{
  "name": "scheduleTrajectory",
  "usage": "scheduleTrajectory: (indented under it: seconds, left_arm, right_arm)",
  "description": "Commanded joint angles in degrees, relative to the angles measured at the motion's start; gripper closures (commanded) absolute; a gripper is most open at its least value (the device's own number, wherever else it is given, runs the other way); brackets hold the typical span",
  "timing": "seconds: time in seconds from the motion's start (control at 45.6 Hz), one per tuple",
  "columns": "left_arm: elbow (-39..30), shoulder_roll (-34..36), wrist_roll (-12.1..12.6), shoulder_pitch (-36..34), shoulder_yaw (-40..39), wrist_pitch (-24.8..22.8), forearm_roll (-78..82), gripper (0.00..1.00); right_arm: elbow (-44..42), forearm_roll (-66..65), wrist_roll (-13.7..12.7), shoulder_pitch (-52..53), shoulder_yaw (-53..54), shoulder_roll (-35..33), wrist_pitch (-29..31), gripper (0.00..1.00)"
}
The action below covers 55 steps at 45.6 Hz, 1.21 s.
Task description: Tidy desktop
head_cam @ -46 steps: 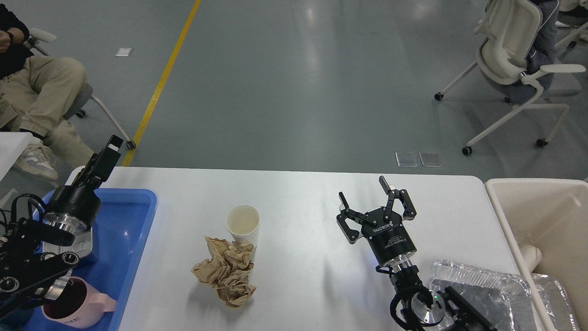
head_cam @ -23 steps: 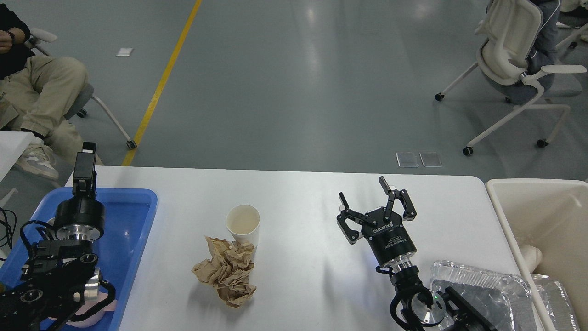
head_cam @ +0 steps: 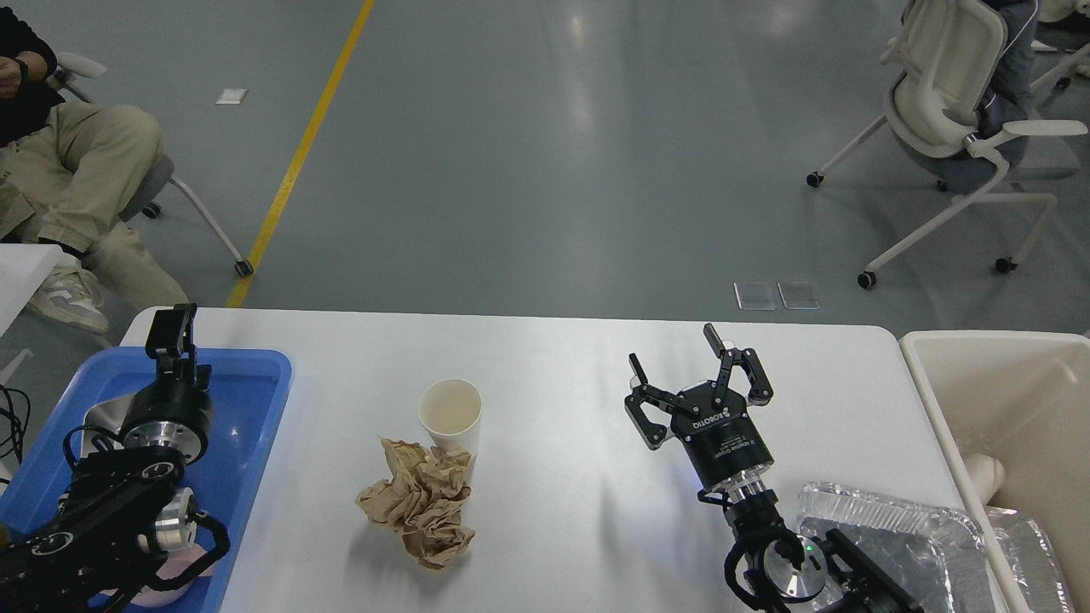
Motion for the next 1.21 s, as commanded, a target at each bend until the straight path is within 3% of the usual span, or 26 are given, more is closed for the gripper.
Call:
scheduleTrajectory:
  seconds: [0.0, 0.241, 0.46, 0.701, 0.986, 1.184]
  left_arm:
    - [1.6, -0.3, 3.4, -0.1, -2.1, -5.5, -1.5, 0.03]
    - [4.6, 0.0, 4.6, 0.0, -3.2, -13.5, -1.5, 0.03]
    - [6.4, 0.2, 8.4, -0.1, -3.3, -17.6, -1.4, 0.03]
    - [6.7, 1.8, 7.6, 0.2, -3.1, -19.9, -0.9, 0.03]
    - [8.0, 2.0, 7.7, -0.8, -2.9, -19.9, -0.1, 0.03]
    - [9.9, -0.9, 7.7, -1.6, -2.1, -19.9, -0.1, 0.03]
  right_arm:
    - [0.1, 0.0, 0.0, 0.0, 0.0, -0.1, -0.1, 0.0]
    - [0.4, 0.0, 0.0, 0.1, 0.2, -2.0, -0.3, 0.0]
    - [1.2, 0.1, 0.0, 0.1, 0.4, -2.5, -0.4, 0.0]
    - [14.9, -0.4, -0.2, -4.5, -1.0, -5.9, -1.7, 0.0]
    - [21.6, -2.5, -0.2, -9.9, -1.7, -23.4, -2.0, 0.0]
    - [21.6, -2.7, -0.2, -10.2, -2.0, -44.0, -5.8, 0.0]
